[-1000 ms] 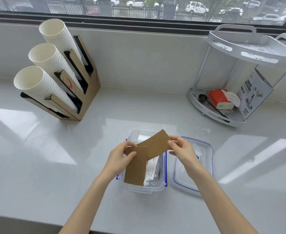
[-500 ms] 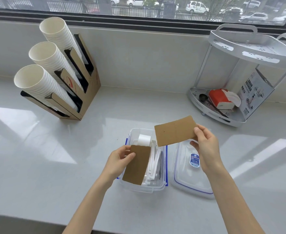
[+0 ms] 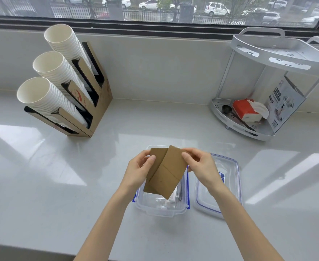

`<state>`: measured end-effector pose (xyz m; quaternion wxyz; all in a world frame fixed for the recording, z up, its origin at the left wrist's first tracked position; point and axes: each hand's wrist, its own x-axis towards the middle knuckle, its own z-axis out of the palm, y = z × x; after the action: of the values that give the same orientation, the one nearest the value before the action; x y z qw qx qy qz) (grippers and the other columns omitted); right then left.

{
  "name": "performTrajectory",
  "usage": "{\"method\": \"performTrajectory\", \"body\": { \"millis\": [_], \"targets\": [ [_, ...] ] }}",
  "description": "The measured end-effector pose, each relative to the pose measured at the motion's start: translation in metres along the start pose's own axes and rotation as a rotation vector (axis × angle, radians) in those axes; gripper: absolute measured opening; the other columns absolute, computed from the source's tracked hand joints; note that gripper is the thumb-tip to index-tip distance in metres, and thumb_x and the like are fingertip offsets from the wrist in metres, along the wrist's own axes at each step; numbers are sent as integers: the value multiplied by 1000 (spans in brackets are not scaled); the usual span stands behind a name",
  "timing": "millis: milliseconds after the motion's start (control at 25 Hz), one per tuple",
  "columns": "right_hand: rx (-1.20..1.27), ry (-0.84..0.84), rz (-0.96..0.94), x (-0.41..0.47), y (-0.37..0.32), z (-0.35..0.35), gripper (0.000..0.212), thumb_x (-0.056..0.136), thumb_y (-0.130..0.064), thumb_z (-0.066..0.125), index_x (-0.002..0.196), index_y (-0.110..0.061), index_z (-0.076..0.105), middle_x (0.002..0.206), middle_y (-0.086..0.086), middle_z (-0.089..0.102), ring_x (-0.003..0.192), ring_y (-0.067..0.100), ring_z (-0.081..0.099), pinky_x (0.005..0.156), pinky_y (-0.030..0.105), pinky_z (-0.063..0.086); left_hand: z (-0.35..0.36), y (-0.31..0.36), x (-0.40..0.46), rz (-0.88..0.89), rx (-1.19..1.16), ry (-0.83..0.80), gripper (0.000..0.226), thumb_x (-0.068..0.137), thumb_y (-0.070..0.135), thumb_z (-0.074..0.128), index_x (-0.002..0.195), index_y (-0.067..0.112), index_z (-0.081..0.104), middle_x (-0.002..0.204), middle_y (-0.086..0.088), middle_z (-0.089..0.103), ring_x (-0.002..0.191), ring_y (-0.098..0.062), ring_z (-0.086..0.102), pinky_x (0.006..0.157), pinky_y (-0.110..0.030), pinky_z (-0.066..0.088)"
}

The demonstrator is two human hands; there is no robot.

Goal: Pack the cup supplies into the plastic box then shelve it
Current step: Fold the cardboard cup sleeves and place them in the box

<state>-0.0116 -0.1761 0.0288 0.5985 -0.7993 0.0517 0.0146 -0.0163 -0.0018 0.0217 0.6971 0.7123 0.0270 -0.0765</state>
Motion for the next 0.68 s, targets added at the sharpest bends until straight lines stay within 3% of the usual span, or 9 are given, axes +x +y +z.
{"method": "performTrajectory", "body": {
  "millis": [120,320,400,480,680],
  "targets": [
    [-12,19,-36,2,0,11,20,86,-12,57,102,-12,68,80,1,64,62,8,55,50,7,45,4,3,-3,-7,-22,-44,18,91,16,48,91,29,60,83,8,63,59,10,60,52,-7,48],
    [-6,31,-16,4,2,23,14,83,-17,62,97,-22,60,80,3,58,67,11,54,44,10,47,5,-4,-3,-10,29,-61,22,87,14,56,88,36,59,90,8,67,71,2,63,62,-8,50],
    [-49,19,12,6,5,25,14,84,-22,61,98,-23,58,89,4,55,72,11,54,53,16,50,3,-5,-2,-14,28,-48,23,87,14,55,89,36,59,91,7,67,73,0,64,63,-7,50],
    [-128,-49,61,5,8,25,22,84,-29,59,104,-20,58,94,1,55,79,13,56,67,25,51,0,-6,1,-14,28,-31,23,88,14,54,89,36,59,90,7,67,73,-1,64,62,-7,50],
    [-126,-210,113,0,9,28,20,87,-21,54,104,-12,61,81,-1,61,68,14,60,60,24,54,-1,-6,8,11,87,27,26,90,14,50,89,39,55,89,6,66,70,2,64,62,-8,50]
  ]
}}
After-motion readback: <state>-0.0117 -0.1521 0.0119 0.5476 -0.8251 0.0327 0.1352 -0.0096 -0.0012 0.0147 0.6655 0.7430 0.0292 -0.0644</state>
